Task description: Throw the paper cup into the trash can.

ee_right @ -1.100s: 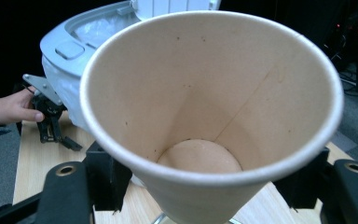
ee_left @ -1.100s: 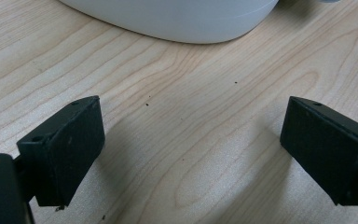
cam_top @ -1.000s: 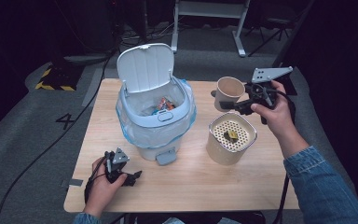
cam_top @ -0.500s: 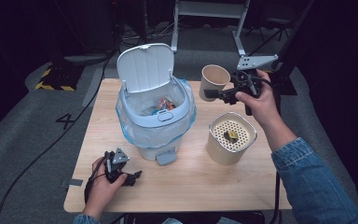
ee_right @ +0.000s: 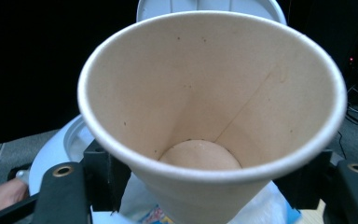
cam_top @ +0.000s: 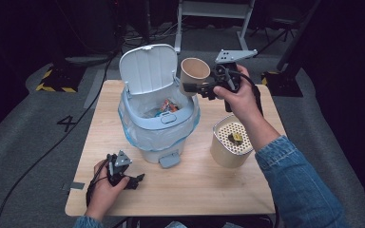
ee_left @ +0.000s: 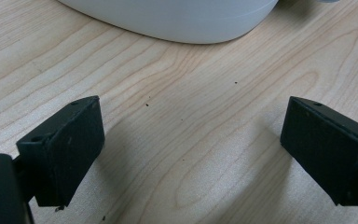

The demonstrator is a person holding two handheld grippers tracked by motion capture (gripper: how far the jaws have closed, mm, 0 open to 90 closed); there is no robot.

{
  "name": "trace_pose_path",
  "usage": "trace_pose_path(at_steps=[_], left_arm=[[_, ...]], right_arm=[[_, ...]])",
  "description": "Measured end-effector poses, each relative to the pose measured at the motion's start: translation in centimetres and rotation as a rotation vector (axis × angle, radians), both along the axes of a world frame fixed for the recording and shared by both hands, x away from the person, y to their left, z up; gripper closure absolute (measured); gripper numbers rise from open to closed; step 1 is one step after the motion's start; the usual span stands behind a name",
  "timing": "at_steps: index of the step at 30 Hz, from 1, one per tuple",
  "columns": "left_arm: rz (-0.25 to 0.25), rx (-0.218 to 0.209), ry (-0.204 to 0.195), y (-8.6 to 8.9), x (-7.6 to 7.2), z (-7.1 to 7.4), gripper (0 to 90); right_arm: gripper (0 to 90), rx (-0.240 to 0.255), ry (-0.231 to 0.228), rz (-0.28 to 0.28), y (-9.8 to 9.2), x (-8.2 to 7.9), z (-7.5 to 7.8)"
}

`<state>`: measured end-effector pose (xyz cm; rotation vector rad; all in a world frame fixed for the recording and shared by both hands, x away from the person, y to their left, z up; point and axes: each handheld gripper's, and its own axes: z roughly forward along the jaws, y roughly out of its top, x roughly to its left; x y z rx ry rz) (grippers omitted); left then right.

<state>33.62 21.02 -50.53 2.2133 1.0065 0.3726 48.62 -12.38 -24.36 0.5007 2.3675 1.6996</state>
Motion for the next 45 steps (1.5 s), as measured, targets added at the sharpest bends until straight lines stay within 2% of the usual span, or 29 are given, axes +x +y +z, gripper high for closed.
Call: trace_pose_path(at_steps=[6,13,17,26,31,33,34,35,36,38,41,42,43,44,45], left_arm=[[0.003,-0.003,0.000,0.0,0.0,0.0,6.6],[0.005,-0.008,0.003,-0.1,0.0,0.0,6.5],[0.003,-0.003,0.000,0.0,0.0,0.0,6.6],[0.002,-0.003,0.000,0.0,0.0,0.0,6.5],[0.002,-0.002,0.000,0.0,0.0,0.0,6.5],[0.002,-0.002,-0.001,0.0,0.0,0.0,6.6],[0.002,-0.002,-0.001,0.0,0.0,0.0,6.6],[0.002,-0.002,-0.001,0.0,0.0,0.0,6.5],[0.002,-0.002,-0.001,0.0,0.0,0.0,6.6],[0.002,-0.002,0.000,0.0,0.0,0.0,6.6],[0.005,-0.007,0.002,-0.1,0.0,0.0,6.6],[0.005,-0.007,0.002,-0.1,0.0,0.0,6.6],[0.005,-0.007,0.002,-0.1,0.0,0.0,6.6],[0.005,-0.007,0.002,-0.1,0.0,0.0,6.5],[0.005,-0.007,0.002,-0.1,0.0,0.0,6.6]], right_arm=[[29.9,-0.014,0.009,0.014,2.0,0.3,-0.5],[30.1,-0.058,0.028,0.047,4.0,0.4,-1.4],[30.0,-0.091,0.029,0.048,4.9,0.4,-1.8],[30.1,-0.181,0.036,0.044,6.0,0.2,-2.3],[29.8,-0.205,0.039,0.046,6.3,0.2,-2.4],[26.9,-0.213,0.041,0.049,6.3,0.3,-2.5],[20.5,-0.216,0.039,0.051,6.4,0.3,-2.6],[9.3,-0.228,0.035,0.053,6.6,0.4,-2.9],[8.6,-0.255,0.028,0.054,6.8,0.3,-3.0],[21.3,-0.282,-0.009,0.059,7.0,0.2,-3.3],[12.9,-0.277,-0.049,0.034,7.3,0.0,-3.4],[17.8,-0.270,-0.055,0.037,7.2,-0.1,-3.3],[18.7,-0.255,-0.053,0.043,7.2,-0.3,-3.2],[14.6,-0.246,-0.053,0.054,7.1,-0.4,-3.0],[14.4,-0.246,-0.059,0.064,7.0,-0.5,-2.8]])
